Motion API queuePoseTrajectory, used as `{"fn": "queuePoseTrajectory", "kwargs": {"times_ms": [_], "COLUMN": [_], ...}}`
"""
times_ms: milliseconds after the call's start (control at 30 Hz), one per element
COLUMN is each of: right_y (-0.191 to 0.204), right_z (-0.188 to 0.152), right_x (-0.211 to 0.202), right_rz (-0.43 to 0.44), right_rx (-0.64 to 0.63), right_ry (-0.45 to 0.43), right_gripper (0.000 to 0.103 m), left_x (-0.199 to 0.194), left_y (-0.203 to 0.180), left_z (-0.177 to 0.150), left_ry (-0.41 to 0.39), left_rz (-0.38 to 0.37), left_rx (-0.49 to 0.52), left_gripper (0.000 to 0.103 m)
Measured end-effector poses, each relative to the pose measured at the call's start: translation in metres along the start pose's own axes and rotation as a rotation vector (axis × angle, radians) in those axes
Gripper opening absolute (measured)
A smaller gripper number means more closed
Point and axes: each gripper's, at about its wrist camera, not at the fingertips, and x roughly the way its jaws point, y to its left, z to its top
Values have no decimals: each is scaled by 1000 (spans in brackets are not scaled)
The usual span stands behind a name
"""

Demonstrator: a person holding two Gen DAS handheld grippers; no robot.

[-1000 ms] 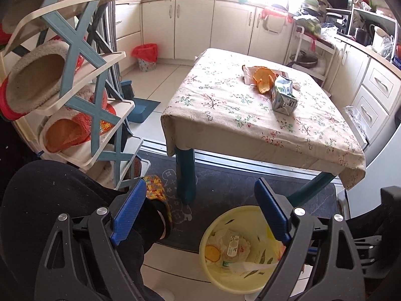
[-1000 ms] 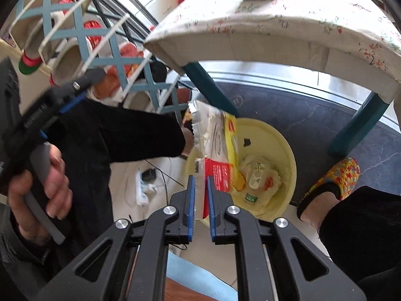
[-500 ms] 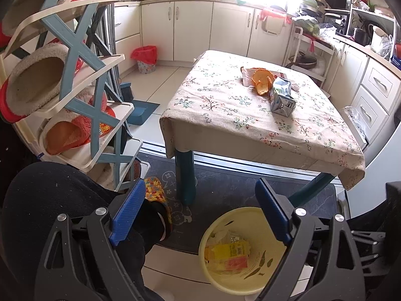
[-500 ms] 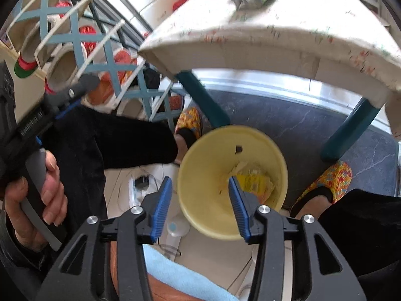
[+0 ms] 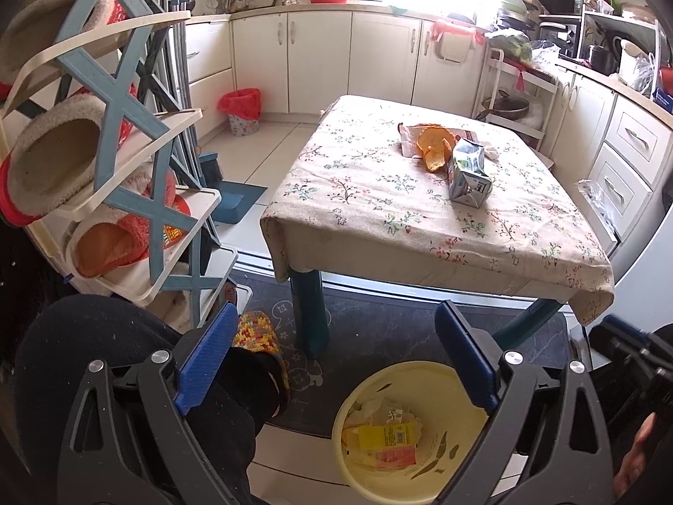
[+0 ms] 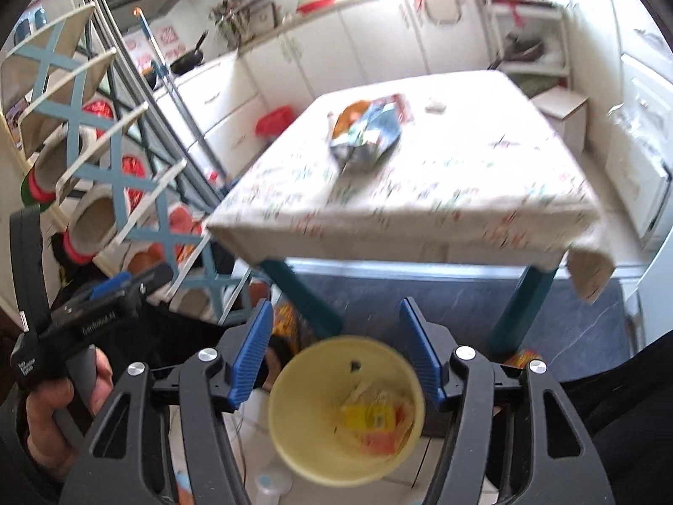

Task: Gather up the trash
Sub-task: 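Move both tools back up to the trash on the floral table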

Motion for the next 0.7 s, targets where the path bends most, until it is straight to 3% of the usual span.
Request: {"fn": "queuePoseTrajectory", "kwargs": {"times_ms": [367,700], "right_y": [-4,-8], "right_z": [23,42], "right_x": [-20,-18], "right_rz": [-99,-114], "right_rx": [-20,-23], "right_ry": [-191,-238], "right_gripper": [68,68], "left_x": [6,19], "left_y": [-7,-14], "left_z": [17,35], "left_ry": [-30,-41], "left_rz": [-4,-6], "left_rx": [17,37], "left_gripper": [93,94]}}
